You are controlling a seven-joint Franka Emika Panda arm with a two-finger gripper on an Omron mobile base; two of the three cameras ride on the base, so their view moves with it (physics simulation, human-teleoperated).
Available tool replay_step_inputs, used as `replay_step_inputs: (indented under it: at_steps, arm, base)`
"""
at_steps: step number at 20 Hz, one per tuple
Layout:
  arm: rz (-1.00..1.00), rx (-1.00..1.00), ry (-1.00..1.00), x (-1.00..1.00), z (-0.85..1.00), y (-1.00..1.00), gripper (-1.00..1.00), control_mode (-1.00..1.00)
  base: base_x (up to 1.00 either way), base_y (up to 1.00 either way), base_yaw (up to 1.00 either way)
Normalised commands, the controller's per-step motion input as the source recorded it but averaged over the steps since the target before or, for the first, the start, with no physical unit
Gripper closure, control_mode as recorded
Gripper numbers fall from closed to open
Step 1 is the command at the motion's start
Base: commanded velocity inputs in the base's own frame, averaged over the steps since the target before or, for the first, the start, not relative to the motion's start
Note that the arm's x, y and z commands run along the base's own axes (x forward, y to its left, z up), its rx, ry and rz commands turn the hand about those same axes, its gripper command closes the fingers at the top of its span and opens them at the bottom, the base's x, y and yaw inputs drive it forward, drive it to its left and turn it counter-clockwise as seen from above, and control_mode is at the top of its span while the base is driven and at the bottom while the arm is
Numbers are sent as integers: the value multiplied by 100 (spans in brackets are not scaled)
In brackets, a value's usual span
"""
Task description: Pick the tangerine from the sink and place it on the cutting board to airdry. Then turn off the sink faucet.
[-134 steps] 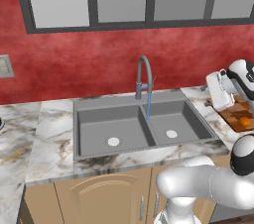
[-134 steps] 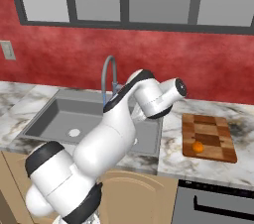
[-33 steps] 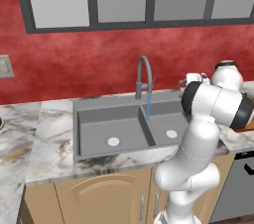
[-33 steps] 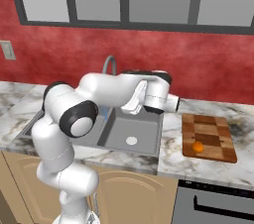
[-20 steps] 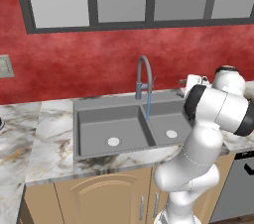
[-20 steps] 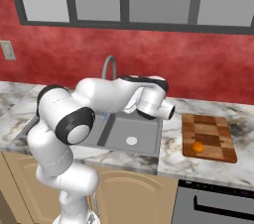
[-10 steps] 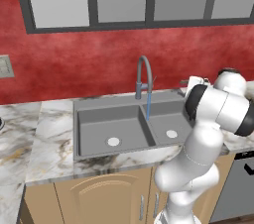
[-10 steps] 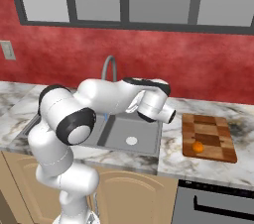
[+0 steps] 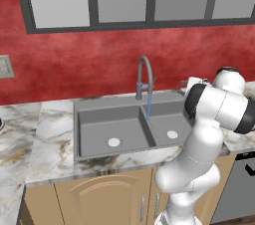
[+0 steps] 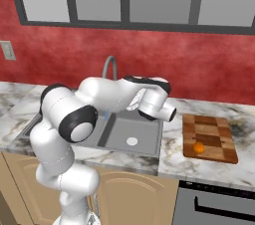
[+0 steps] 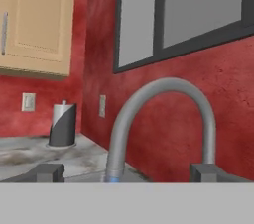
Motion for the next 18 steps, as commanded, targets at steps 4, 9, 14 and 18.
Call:
replay_step_inputs:
  at_steps: [4,9,14,18]
  arm:
    - [0,0,9,13,0,0,-100,-100]
    - [0,0,9,17,0,0,-100,-100]
    - [0,0,3,5,0,0,-100,-100]
    - [0,0,0,0,-2,1,-100,-100]
  base:
    - [0,0,0]
    - [0,0,0]
    - [0,0,0]
    - [0,0,0]
